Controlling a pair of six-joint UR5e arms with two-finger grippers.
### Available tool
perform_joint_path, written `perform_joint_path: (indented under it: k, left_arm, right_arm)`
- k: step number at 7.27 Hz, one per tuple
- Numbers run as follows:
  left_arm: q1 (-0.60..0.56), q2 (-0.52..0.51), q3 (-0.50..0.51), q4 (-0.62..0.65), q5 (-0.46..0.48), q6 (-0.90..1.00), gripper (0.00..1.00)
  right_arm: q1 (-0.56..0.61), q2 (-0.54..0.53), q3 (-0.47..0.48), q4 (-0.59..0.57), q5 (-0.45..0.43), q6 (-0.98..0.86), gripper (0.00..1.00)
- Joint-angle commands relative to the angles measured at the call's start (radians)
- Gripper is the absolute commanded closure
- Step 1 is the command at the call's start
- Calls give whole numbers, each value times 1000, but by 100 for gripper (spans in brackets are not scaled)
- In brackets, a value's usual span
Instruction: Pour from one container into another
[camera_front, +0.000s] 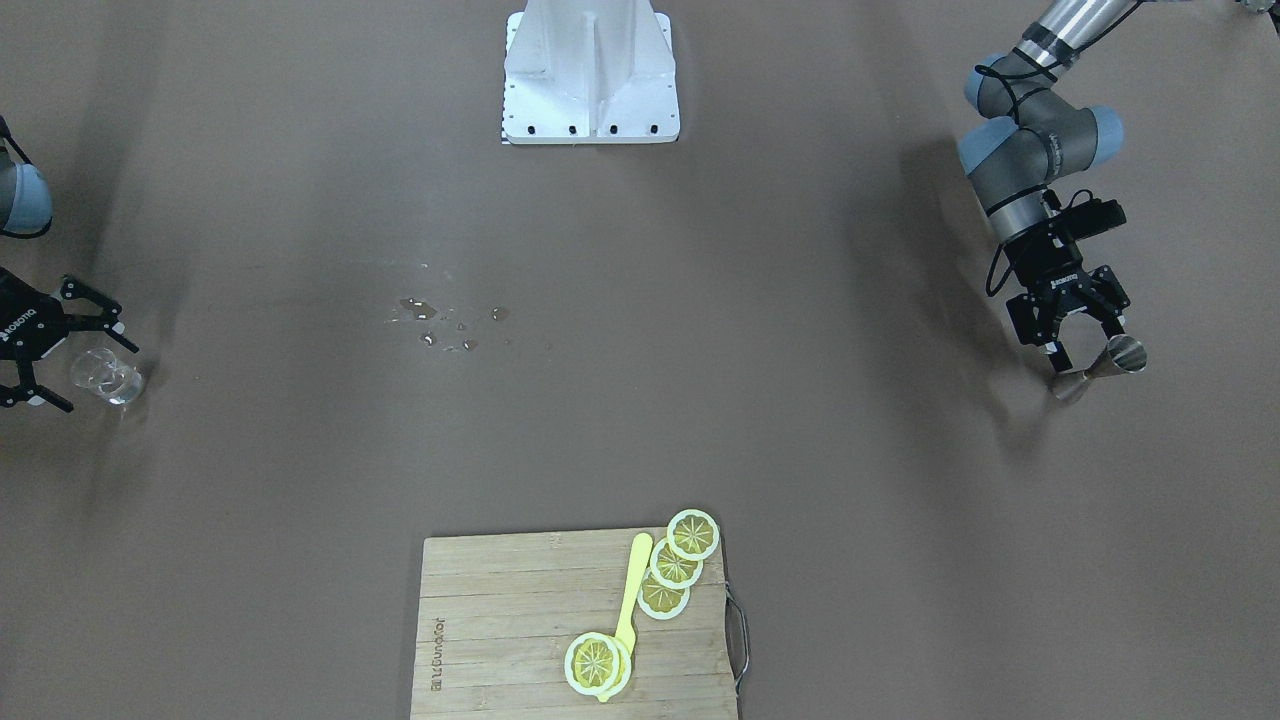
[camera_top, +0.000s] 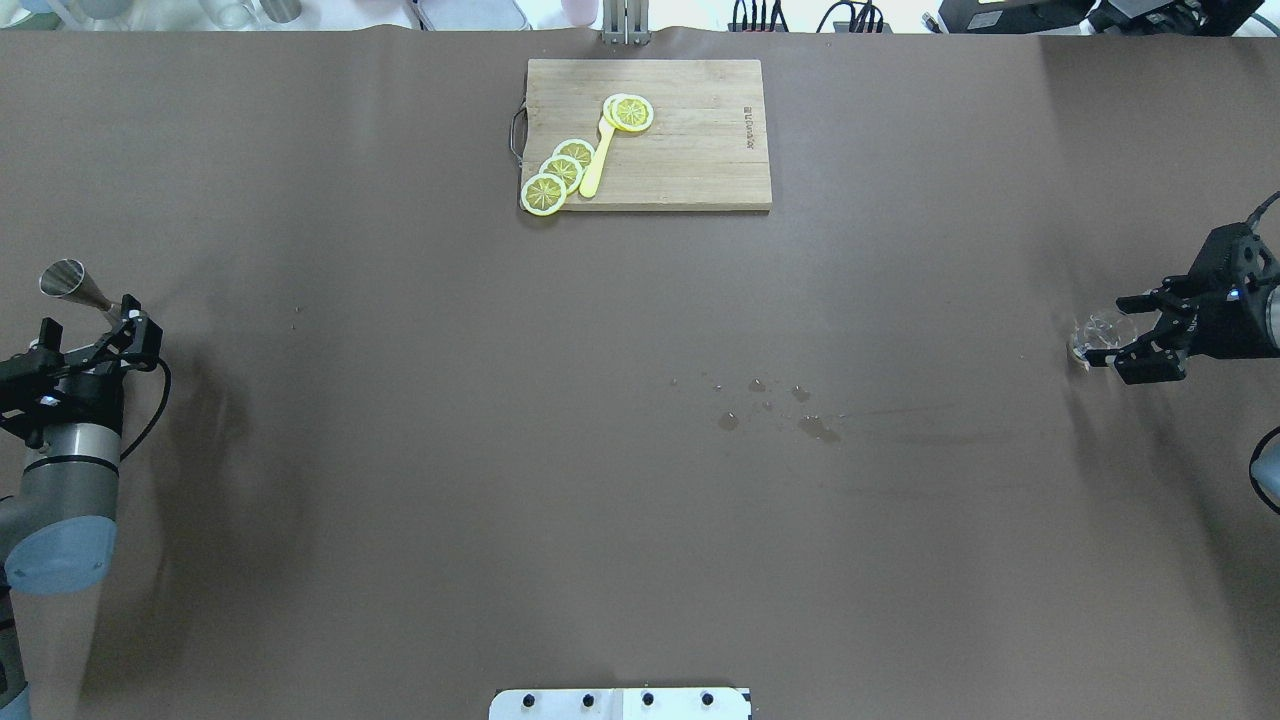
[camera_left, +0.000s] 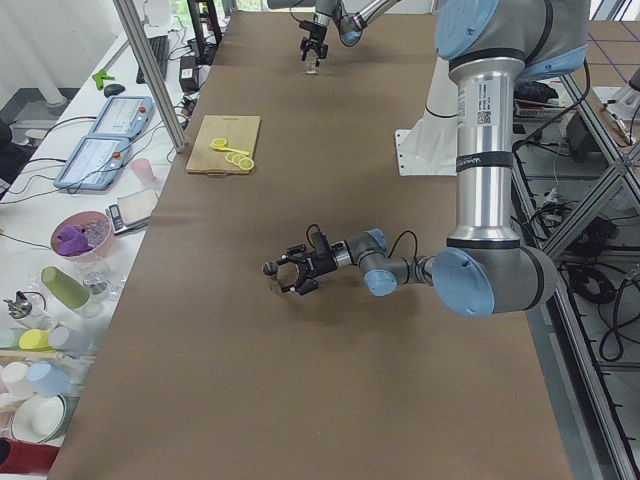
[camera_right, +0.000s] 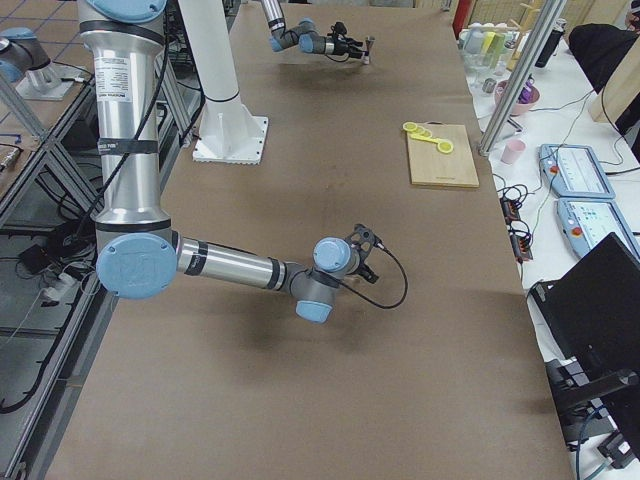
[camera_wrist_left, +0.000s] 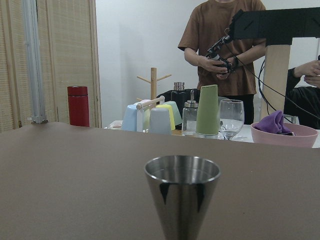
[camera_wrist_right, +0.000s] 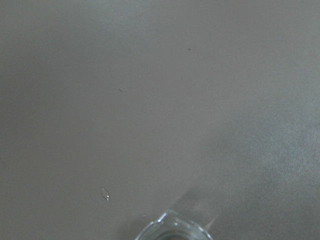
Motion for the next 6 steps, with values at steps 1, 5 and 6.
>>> perform_joint_path:
  k: [1,5,6]
  left_arm:
    - [-26,-19,20,5,-19,-1,3]
    - [-32,-41,37,5,-19,-9,23]
    - [-34,-45,37,5,-19,-9,37]
  right_arm:
    - [-2,-3,-6,33,-55,8,0]
    - [-63,4,-29,108,-124,82,0]
    - [-70,4,-31,120,-133,92,0]
